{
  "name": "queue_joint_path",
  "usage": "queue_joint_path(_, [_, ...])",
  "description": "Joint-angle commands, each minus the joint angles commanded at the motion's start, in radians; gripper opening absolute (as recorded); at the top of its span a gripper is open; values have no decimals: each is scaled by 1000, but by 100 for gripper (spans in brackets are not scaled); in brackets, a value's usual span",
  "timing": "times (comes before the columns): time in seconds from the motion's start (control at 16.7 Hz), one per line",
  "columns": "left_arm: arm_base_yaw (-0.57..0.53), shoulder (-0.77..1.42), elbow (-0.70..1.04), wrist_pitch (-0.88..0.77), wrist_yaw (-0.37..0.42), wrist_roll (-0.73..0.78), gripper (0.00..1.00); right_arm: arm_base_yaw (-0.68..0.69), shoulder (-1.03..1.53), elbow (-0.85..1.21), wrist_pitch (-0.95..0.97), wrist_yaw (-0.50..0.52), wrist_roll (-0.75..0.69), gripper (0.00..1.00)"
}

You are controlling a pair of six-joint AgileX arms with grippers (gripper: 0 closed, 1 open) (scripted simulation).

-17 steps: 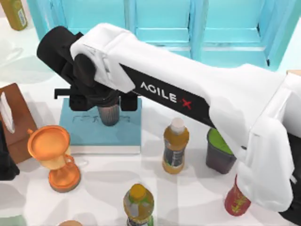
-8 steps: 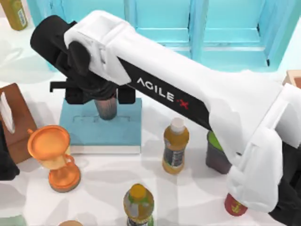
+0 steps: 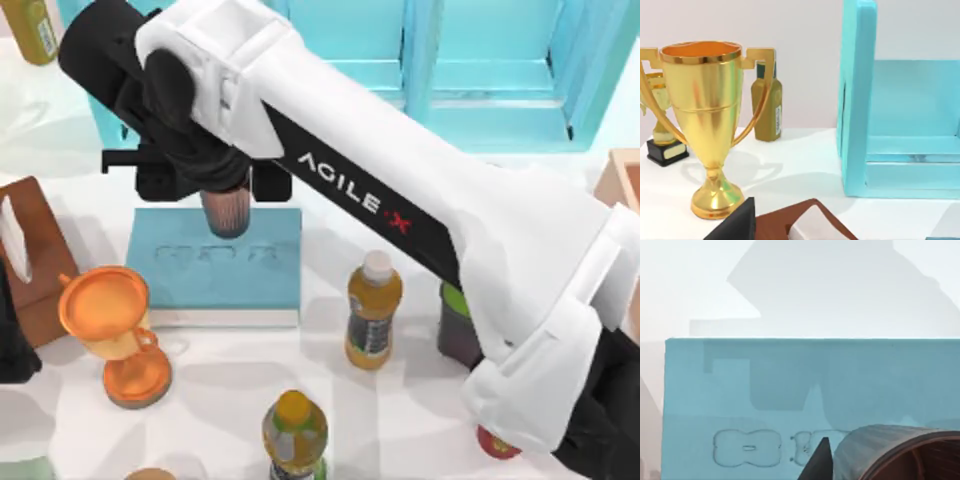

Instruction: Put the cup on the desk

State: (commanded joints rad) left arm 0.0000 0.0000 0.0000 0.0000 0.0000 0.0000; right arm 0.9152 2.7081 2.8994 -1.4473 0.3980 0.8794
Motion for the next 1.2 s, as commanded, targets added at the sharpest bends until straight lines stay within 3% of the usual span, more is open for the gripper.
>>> queue_joint_path(0.48, [0,0,0,0,0,0,100,-13,-88,-110,64,0,-18,0])
queue_joint_path(1.2, [0,0,0,0,0,0,100,-120,-608,-1020,425,-36,-129,0])
